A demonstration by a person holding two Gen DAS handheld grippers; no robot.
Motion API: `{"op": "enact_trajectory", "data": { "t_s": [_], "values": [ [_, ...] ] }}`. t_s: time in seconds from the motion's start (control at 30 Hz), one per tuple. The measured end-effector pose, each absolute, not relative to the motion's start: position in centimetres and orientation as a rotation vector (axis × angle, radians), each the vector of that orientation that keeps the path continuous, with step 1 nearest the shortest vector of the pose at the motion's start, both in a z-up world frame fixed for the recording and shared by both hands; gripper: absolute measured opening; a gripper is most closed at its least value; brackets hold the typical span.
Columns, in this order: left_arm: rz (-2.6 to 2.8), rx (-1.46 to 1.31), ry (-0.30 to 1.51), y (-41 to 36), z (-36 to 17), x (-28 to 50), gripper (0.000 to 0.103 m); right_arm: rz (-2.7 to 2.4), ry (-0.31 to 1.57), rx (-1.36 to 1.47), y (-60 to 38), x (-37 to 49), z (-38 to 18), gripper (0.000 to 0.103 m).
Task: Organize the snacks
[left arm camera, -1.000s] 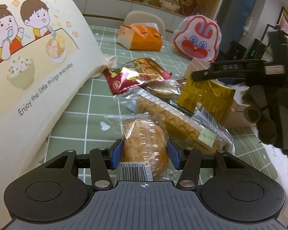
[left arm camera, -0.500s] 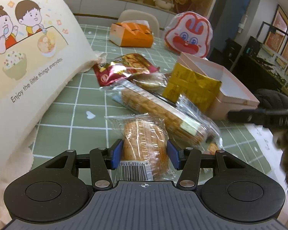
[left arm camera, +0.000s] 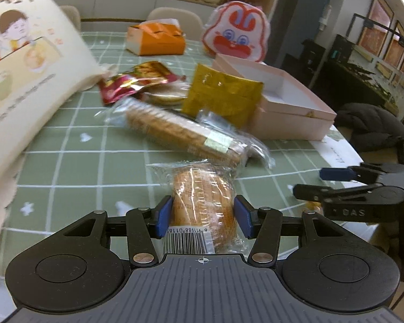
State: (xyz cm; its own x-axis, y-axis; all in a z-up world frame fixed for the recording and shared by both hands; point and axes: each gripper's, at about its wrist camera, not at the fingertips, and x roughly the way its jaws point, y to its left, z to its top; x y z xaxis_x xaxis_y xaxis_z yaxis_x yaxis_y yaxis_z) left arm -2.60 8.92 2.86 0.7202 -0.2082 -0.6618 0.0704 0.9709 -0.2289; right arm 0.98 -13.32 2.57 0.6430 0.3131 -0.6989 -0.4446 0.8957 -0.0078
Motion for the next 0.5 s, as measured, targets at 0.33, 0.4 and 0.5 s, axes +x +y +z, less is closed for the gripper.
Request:
{"op": "enact_trajectory", "data": {
  "t_s": [0.33, 0.4, 0.5],
  "values": [
    [-0.135, -0.156, 0.762, 6.7, 3.0, -3.8, 0.056, 0.471, 0.778, -0.078, -15.4, -1.5, 2.2, 0.069],
    [-0.146, -0.150, 0.766, 6.2, 3.0, -4.1, 0.056, 0.492, 0.761, -0.104, -15.3, -2.4, 2.0, 0.070],
    [-0.167, -0.142, 0.764, 5.1, 2.9, -4.5, 0.056, 0.509, 0.729, -0.191, -15.6, -4.0, 1.7, 0.070]
  ]
}}
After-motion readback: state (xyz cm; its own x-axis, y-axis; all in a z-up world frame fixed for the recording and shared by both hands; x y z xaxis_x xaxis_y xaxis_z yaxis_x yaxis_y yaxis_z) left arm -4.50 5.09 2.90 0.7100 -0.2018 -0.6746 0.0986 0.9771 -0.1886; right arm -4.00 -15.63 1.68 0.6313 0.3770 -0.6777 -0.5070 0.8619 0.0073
